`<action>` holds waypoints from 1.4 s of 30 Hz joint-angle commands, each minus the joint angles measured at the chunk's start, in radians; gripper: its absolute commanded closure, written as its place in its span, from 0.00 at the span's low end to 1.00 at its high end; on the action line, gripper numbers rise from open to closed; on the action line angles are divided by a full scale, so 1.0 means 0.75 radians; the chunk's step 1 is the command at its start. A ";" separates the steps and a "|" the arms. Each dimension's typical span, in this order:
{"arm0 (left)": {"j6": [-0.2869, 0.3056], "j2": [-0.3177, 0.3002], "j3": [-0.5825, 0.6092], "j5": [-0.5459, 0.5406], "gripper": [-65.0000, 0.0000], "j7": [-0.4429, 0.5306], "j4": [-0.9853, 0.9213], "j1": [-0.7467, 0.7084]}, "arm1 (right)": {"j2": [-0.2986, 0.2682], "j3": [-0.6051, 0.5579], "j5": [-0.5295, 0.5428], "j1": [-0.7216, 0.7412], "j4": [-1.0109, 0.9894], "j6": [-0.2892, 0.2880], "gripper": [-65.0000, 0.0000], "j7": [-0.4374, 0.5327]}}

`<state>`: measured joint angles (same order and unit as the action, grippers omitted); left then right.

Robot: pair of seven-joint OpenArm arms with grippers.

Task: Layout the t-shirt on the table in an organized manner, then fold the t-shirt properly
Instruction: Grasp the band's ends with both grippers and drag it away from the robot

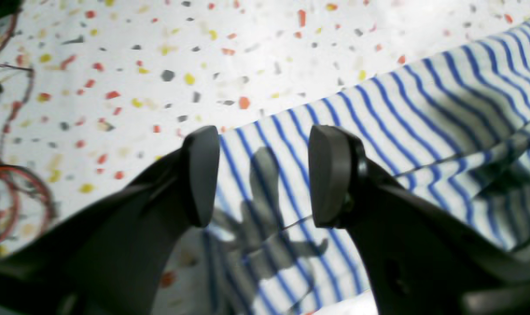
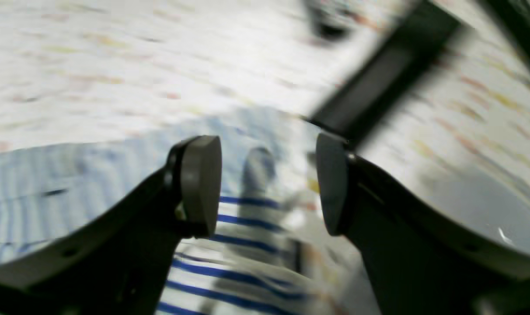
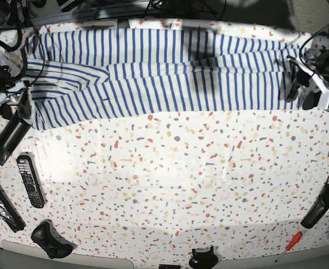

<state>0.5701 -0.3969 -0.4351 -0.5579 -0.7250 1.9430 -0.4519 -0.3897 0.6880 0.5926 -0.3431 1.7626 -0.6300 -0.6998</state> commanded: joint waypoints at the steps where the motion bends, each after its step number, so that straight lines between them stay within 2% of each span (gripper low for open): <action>1: -0.002 0.003 -0.010 -0.014 0.54 0.032 0.001 0.011 | 0.004 0.000 0.016 0.021 0.015 -0.025 0.49 0.025; 6: -0.001 0.123 -0.010 0.024 0.54 0.020 -0.129 0.050 | 0.120 -0.043 -0.151 0.095 -0.058 -0.027 0.49 0.027; 10: -0.001 0.156 -0.008 0.035 0.54 0.021 -0.268 0.070 | 0.131 -0.121 -0.162 0.109 -0.165 -0.028 0.49 0.035; 14: -0.001 0.159 -0.004 0.038 0.54 0.021 -0.376 0.075 | 0.131 -0.245 -0.184 0.110 -0.267 -0.028 0.49 0.040; 16: -0.001 0.159 -0.004 0.051 0.54 0.027 -0.429 0.078 | 0.131 -0.313 -0.235 0.111 -0.316 -0.025 0.49 0.094; 18: -0.001 0.160 -0.004 0.105 0.54 0.059 -0.488 0.093 | 0.131 -0.375 -0.293 0.114 -0.363 0.027 0.49 0.169; 21: -0.013 0.159 -0.004 0.251 0.54 0.071 -0.605 0.170 | 0.131 -0.445 -0.371 0.161 -0.454 0.112 0.49 0.176; 23: -0.037 0.158 -0.004 0.295 0.54 0.071 -0.697 0.241 | 0.131 -0.468 -0.378 0.210 -0.521 0.116 0.49 0.176; 28: -0.039 0.155 -0.004 0.379 0.55 0.113 -0.911 0.428 | 0.131 -0.477 -0.378 0.363 -0.690 0.116 0.49 0.175; 32: -0.102 0.137 -0.004 0.501 0.55 0.176 -1.049 0.573 | 0.131 -0.477 -0.378 0.485 -0.796 0.116 0.49 0.175; 37: -0.103 0.072 -0.004 0.468 0.55 0.159 -1.132 0.700 | 0.130 -0.477 -0.378 0.581 -0.832 0.110 0.49 0.120; 42: -0.097 -0.024 -0.004 0.161 0.54 0.093 -1.040 0.714 | 0.124 -0.477 -0.377 0.628 -0.823 0.106 0.49 0.110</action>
<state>0.5083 -0.3927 -0.4320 -0.4503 -0.6685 1.1461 0.0669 -0.2852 0.3290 0.3233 0.1146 1.1385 -0.5564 -0.5999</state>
